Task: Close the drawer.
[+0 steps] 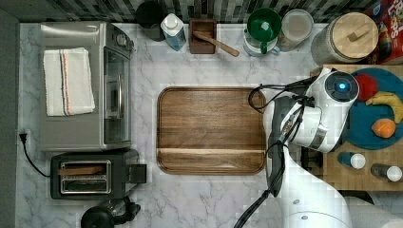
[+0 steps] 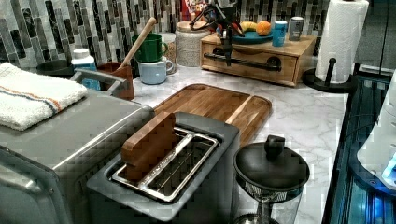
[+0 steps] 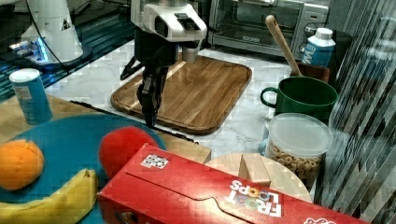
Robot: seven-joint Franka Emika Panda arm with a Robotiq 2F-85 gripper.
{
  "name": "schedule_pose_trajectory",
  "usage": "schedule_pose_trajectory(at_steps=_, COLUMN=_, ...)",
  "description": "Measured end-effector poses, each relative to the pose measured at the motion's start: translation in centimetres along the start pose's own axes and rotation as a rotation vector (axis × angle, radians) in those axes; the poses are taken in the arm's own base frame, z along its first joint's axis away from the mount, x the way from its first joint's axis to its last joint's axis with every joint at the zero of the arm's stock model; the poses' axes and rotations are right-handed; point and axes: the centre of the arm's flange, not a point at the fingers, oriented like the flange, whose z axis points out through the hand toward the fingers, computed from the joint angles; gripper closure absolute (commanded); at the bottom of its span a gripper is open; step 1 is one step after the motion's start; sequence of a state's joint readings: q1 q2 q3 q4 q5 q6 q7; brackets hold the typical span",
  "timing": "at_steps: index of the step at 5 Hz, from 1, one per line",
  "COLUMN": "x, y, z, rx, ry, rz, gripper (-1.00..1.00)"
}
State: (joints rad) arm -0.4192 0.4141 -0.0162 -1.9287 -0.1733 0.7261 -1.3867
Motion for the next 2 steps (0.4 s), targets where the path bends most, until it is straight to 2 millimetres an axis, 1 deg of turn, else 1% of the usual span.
schedule_pose_trajectory(at_steps=2, x=-0.07, y=0.04, z=-0.25, rx=-0.002, ry=-0.001, rz=0.000, gripper=1.00)
